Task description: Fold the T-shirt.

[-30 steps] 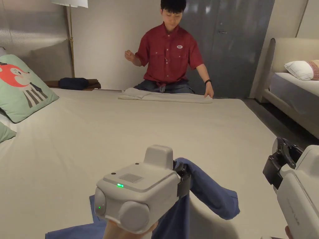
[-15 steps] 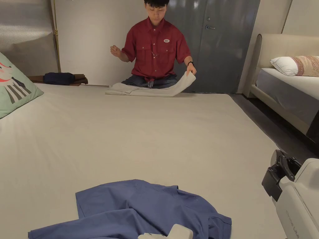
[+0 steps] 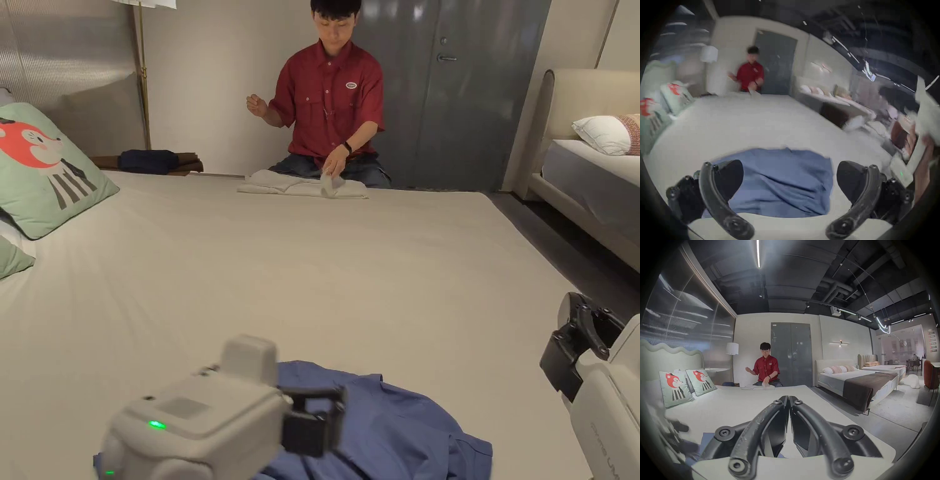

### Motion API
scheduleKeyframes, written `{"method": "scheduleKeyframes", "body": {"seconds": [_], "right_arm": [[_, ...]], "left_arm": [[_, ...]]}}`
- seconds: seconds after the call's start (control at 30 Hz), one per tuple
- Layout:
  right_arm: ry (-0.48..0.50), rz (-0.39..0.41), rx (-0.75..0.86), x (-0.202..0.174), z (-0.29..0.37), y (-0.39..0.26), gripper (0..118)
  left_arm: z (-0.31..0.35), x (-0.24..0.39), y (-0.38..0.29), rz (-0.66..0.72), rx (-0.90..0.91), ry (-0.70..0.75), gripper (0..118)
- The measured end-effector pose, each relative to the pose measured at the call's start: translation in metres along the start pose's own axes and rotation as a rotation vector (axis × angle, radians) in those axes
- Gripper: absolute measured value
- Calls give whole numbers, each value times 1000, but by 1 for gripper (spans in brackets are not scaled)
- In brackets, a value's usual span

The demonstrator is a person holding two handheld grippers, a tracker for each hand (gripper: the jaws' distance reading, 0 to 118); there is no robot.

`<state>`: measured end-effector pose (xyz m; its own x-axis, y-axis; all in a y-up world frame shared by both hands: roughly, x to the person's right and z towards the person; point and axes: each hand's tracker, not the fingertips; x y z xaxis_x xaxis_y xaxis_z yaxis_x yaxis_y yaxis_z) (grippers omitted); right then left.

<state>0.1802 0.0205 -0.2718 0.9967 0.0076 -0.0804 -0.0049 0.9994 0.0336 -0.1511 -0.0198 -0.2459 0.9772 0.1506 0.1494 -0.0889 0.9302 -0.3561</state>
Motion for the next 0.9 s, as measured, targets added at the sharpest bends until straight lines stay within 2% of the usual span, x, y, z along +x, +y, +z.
{"method": "scheduleKeyframes", "body": {"seconds": [0.17,0.2,0.23,0.27,0.3,0.33,0.37,0.4,0.6,0.73,0.9], "right_arm": [[15,15,14,-8,0,-3,0],[17,14,13,-9,0,-3,0],[20,12,10,-10,-1,-4,0],[23,10,5,-11,-2,-6,0],[25,7,1,-12,-3,-7,0],[27,6,-3,-13,-3,-8,0],[31,6,-8,-14,-4,-9,0],[33,6,-11,-15,-4,-10,0],[41,11,-22,-17,-3,-12,0],[37,2,-34,-16,-4,-15,0],[34,6,-63,-14,-5,-24,0]], "left_arm": [[67,-40,26,-22,242,361,112],[78,-45,28,-23,268,406,110],[88,-49,29,-25,292,442,102],[98,-51,30,-27,316,467,89],[106,-52,31,-23,345,490,68],[113,-53,31,-18,367,514,33],[118,-54,32,-6,384,533,8],[122,-56,33,4,393,550,0],[119,-56,33,-1,386,537,0],[93,-67,18,33,213,496,0],[47,-85,-25,123,-90,446,0]]}}
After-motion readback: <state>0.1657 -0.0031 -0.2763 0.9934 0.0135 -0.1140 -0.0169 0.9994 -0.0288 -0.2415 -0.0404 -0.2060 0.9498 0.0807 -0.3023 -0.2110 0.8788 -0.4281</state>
